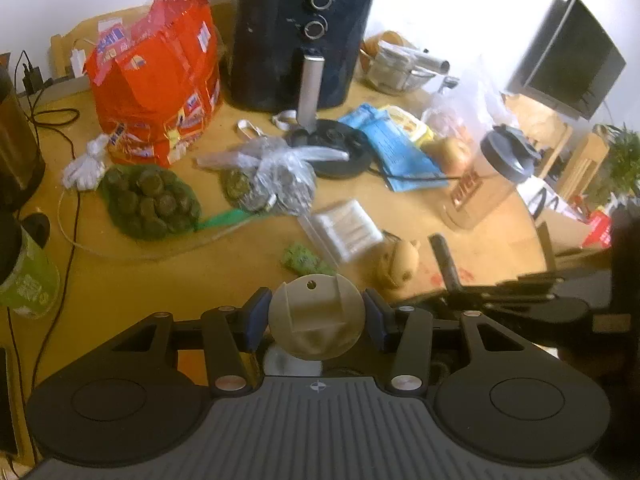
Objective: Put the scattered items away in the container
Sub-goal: 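Carry the pill bottle with the left gripper while the right gripper carries the strip over the box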
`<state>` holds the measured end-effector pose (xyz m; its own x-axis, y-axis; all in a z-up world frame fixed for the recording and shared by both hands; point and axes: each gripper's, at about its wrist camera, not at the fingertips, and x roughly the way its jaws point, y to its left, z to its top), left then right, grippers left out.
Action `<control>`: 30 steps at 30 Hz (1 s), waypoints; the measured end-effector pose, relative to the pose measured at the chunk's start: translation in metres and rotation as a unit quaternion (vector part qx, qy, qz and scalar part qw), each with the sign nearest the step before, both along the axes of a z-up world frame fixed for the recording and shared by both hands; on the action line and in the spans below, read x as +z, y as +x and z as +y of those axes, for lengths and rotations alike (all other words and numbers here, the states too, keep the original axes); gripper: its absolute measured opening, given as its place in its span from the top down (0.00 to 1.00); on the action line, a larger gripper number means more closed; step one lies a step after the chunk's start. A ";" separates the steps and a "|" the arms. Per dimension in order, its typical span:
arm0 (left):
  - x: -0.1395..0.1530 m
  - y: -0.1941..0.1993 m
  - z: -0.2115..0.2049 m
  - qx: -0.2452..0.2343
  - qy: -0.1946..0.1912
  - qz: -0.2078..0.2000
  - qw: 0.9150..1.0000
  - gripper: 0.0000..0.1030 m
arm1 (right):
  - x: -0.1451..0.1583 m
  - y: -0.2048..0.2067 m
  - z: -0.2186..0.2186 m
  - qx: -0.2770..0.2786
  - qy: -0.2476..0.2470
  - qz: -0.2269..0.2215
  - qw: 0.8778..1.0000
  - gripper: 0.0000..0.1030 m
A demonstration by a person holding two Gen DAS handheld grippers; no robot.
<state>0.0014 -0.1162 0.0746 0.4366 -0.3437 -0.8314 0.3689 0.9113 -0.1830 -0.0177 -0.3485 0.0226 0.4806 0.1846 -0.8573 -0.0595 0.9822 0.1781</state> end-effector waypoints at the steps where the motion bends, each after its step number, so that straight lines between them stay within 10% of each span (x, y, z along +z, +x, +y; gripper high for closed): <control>1: -0.001 -0.004 -0.002 -0.005 0.001 0.003 1.000 0.53 | 0.000 0.000 0.001 0.004 0.000 0.002 1.000 0.89; 30: -0.073 -0.043 -0.048 -0.106 0.084 0.033 0.990 0.53 | -0.014 -0.029 0.001 0.011 -0.001 0.038 0.999 0.89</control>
<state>-0.0419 -0.1646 0.0015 0.3120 -0.2764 -0.9090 0.5472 0.8344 -0.0659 -0.0471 -0.3474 0.0088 0.4090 0.1928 -0.8919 -0.0682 0.9812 0.1808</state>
